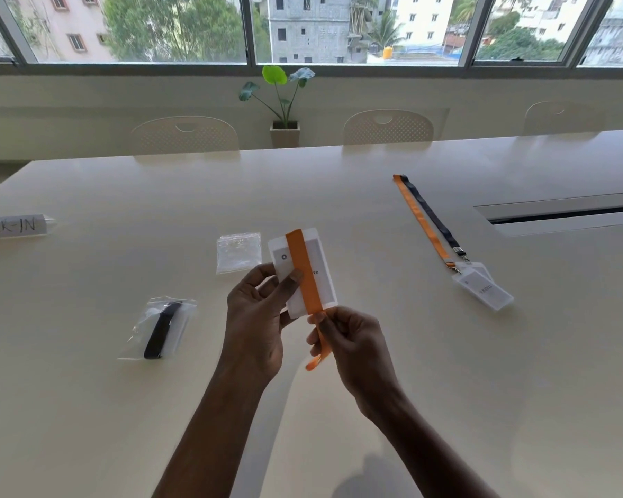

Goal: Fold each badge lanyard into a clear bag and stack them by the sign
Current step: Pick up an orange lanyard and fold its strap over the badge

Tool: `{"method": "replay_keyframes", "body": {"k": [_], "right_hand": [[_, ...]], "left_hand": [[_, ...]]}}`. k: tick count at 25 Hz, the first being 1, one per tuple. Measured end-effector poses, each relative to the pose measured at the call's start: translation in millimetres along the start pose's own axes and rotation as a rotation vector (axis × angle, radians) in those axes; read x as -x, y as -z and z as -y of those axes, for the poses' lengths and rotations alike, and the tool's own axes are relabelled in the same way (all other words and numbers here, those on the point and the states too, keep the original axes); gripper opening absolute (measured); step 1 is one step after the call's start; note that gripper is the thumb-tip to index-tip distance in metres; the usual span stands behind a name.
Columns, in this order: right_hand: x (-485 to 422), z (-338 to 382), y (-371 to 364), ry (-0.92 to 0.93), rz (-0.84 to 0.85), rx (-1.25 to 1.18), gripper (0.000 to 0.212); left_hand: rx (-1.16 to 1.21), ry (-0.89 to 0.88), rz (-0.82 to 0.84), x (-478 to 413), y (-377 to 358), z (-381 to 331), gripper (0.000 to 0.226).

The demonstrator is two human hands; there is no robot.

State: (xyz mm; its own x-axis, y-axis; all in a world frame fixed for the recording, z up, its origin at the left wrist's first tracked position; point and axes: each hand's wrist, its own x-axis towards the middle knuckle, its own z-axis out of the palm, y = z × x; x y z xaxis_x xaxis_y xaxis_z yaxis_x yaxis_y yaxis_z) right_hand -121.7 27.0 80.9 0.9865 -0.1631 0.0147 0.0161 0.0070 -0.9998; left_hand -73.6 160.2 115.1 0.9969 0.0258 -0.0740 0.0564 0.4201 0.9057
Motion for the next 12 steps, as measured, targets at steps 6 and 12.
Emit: {"method": "replay_keyframes", "body": {"k": [6,12], "right_hand": [[8,-5,-3,0.024,0.043,-0.001,0.018],[20,-5,-2,-0.026,0.074,-0.006,0.018]], "left_hand": [[0.156,0.209,0.007,-6,-2,3,0.018],[0.256,0.343,-0.049,-12,-3,8,0.038]]}}
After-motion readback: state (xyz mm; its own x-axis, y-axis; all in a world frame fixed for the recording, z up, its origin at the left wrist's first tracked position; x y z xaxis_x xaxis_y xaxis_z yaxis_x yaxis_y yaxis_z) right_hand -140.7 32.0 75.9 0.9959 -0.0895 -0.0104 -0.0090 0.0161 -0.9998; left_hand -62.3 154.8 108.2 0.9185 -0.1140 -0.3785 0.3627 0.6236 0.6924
